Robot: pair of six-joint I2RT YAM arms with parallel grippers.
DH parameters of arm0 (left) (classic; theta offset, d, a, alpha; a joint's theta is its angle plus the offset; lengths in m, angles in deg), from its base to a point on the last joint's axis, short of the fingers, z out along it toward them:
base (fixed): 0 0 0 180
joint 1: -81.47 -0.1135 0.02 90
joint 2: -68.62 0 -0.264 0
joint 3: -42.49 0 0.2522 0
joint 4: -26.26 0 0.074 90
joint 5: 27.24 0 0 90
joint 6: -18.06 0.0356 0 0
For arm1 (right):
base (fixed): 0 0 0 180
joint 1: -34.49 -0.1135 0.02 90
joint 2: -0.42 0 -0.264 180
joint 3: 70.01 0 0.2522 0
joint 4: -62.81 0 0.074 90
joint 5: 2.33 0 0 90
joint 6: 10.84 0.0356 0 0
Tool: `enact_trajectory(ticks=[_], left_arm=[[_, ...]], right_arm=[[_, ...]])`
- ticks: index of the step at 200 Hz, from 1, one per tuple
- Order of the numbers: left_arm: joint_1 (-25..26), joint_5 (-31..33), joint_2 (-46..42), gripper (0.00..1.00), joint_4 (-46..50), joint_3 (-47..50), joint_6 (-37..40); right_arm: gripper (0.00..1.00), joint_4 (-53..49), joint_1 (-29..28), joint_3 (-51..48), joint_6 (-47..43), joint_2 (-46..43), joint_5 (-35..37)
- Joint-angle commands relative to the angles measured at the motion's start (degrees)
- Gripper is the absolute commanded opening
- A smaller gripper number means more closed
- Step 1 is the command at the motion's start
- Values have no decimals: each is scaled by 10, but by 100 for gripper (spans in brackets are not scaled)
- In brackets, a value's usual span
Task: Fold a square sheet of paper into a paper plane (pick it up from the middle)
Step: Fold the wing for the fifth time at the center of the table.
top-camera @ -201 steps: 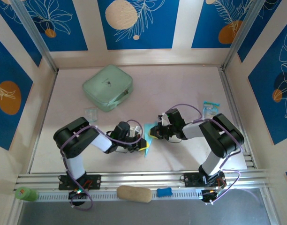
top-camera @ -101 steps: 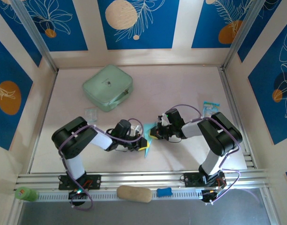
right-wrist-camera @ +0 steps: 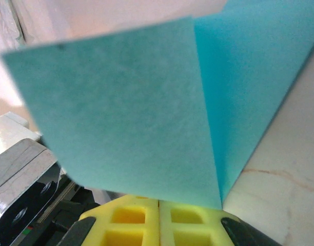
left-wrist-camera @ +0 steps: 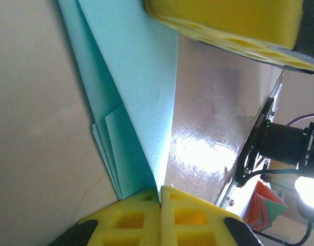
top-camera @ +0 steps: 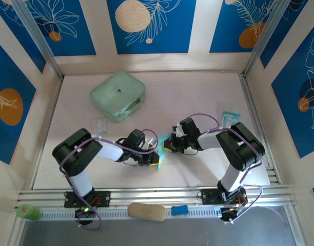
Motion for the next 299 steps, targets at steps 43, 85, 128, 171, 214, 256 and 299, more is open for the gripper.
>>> enact_trajectory(ticks=[43,85,128,171,214,256,299], left_arm=[[13,-14,-3,15,137,16,47],[13,0,-26,4,173,17,67],[15,-19,-23,0,156,19,64],[16,-23,-31,11,176,20,69],[23,-34,-34,6,186,20,75],[25,-39,-41,4,199,19,85],[26,-2,-92,13,231,25,94]], right_arm=[[5,-62,-17,7,3,36,66],[5,-66,-17,7,6,34,73],[5,-69,-17,6,6,32,75],[5,-75,-16,5,7,30,79],[5,-76,-16,4,7,30,81],[5,-78,-14,3,9,29,84],[5,-78,-14,2,9,29,85]])
